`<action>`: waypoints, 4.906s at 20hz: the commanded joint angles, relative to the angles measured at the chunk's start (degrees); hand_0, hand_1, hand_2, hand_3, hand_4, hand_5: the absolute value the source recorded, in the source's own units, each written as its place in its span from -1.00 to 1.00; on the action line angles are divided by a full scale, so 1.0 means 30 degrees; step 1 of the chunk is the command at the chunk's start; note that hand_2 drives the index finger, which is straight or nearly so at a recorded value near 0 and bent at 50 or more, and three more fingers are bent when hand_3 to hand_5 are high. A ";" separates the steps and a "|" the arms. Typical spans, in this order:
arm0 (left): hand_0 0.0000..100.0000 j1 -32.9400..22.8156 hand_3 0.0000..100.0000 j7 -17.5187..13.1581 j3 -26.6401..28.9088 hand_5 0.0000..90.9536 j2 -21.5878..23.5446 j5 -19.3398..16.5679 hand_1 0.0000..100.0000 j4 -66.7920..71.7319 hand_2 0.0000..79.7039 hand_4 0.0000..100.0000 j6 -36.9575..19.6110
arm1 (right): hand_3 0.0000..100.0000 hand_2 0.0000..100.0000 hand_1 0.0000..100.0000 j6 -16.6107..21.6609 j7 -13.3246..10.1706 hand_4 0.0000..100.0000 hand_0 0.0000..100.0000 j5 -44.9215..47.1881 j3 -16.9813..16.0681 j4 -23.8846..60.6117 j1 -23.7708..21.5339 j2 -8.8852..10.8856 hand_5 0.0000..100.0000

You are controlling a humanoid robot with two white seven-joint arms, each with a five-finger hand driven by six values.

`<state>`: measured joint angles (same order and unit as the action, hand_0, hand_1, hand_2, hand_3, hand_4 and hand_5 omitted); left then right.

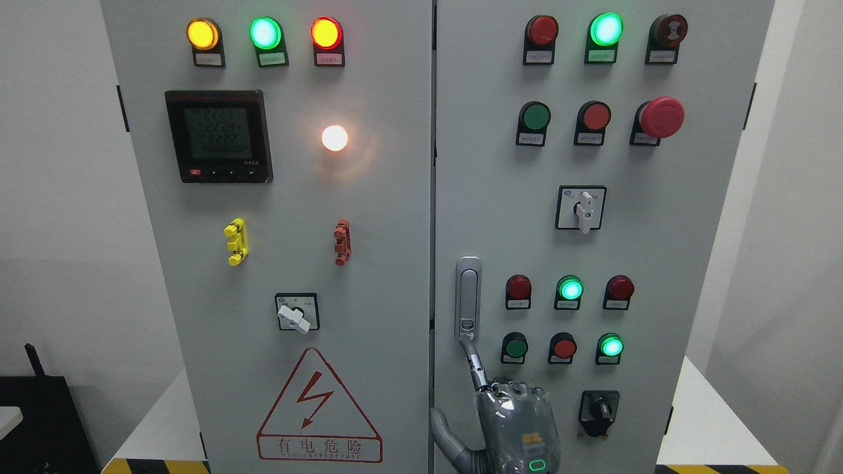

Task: Release door handle

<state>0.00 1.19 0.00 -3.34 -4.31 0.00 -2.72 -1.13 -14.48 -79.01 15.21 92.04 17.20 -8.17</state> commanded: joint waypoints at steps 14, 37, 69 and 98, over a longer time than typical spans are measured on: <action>-0.76 0.0060 -1.00 -0.0015 0.0029 -1.00 0.0000 0.0000 -0.22 0.0176 -1.00 -1.00 -0.0003 | 1.00 -1.00 -0.55 -0.0035 0.0286 0.85 -0.26 0.0000 -0.0059 -0.0065 -0.0021 0.0000 0.99; -0.76 0.0060 -1.00 -0.0015 0.0029 -1.00 0.0000 0.0000 -0.22 0.0176 -1.00 -1.00 -0.0003 | 1.00 -1.00 -0.55 -0.0416 0.0315 0.86 -0.27 0.0000 -0.0059 -0.0036 -0.0167 -0.0029 0.99; -0.76 0.0060 -1.00 -0.0015 0.0029 -1.00 0.0000 0.0000 -0.22 0.0176 -1.00 -1.00 -0.0003 | 1.00 -1.00 -0.54 -0.0357 0.0081 0.86 -0.27 0.0029 -0.0059 0.0110 -0.0138 -0.0029 0.99; -0.76 0.0060 -1.00 -0.0015 0.0029 -1.00 0.0000 0.0000 -0.22 0.0176 -1.00 -1.00 -0.0003 | 1.00 -1.00 -0.54 -0.0065 -0.0622 0.86 -0.27 0.0234 -0.0059 0.0958 -0.0750 -0.0029 0.98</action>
<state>0.00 1.19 0.00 -3.34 -4.31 0.00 -2.73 -1.64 -16.14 -78.56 14.92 93.06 16.52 -8.27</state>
